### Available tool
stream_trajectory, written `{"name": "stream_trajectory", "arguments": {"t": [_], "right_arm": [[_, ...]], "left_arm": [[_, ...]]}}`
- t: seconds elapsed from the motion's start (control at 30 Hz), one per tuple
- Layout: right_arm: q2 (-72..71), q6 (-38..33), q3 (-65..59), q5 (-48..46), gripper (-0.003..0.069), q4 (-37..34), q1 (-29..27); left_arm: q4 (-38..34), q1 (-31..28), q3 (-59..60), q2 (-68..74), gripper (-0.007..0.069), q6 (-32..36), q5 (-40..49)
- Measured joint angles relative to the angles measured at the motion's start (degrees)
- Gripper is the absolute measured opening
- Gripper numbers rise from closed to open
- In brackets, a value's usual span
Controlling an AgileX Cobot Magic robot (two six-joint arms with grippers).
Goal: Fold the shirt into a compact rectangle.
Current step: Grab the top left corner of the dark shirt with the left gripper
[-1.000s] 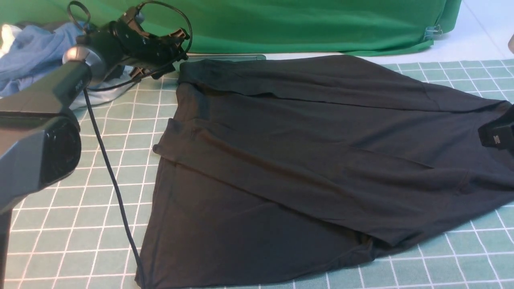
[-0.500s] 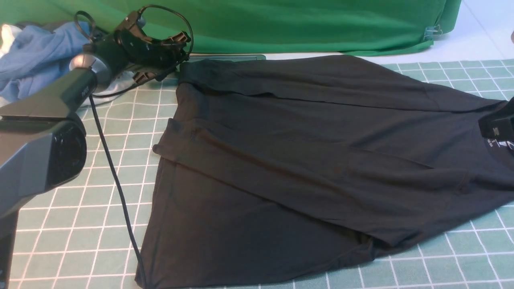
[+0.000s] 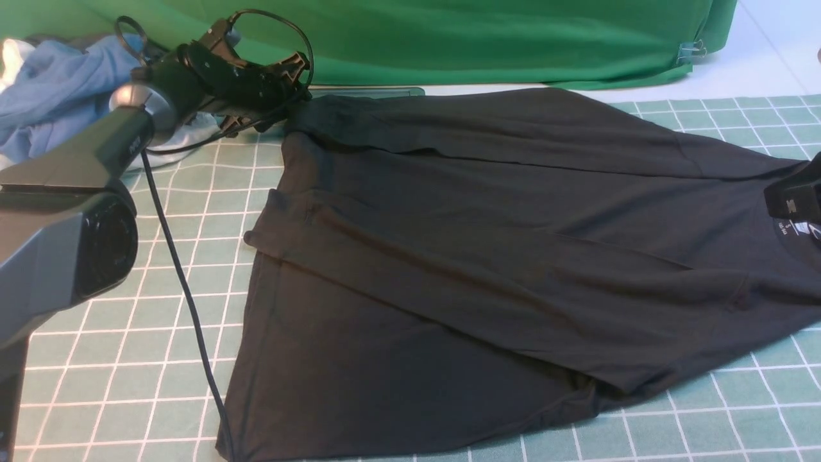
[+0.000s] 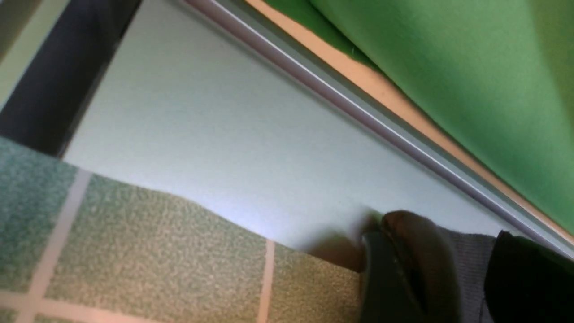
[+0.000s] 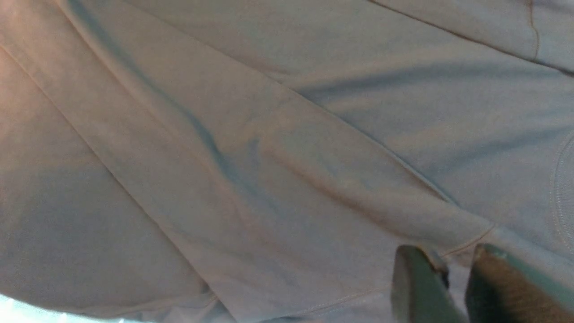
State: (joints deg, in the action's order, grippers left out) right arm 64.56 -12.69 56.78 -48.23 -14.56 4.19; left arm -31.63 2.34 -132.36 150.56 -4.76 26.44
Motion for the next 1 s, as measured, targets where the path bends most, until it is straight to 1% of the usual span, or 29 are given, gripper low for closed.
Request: {"name": "stream_trajectory", "arguments": {"t": [0.07,0.17,0.2,0.23,0.37,0.47,0.83,1.0], "right_arm": [[0.0,0.0,0.0,0.1,0.0195,0.0,0.0],[0.0,0.0,0.0,0.2,0.0198,0.0,0.0],[0.0,0.0,0.0,0.2,0.0198,0.0,0.0],[0.0,0.0,0.0,0.3,0.0198,0.0,0.0],[0.0,0.0,0.0,0.3,0.0198,0.0,0.0],[0.0,0.0,0.0,0.3,0.0198,0.0,0.0],[0.0,0.0,0.0,0.9,0.0207,0.0,0.0],[0.0,0.0,0.0,0.9,0.0207,0.0,0.0]], "left_arm": [[0.0,-0.1,0.0,0.0,0.0234,0.4,0.4],[0.0,-0.1,0.0,0.0,0.0083,1.3,1.2],[0.0,-0.1,0.0,0.0,0.0069,1.3,1.3],[-0.2,-0.1,0.0,-0.2,0.0034,1.8,1.4],[-0.2,-0.1,-0.2,-0.9,0.0028,2.2,1.7],[-0.2,-0.1,-1.4,-2.6,0.0028,4.8,1.5],[0.2,0.0,-2.0,-3.9,0.0031,5.1,2.8],[0.5,0.0,-2.0,-3.9,0.0049,5.1,3.5]]}}
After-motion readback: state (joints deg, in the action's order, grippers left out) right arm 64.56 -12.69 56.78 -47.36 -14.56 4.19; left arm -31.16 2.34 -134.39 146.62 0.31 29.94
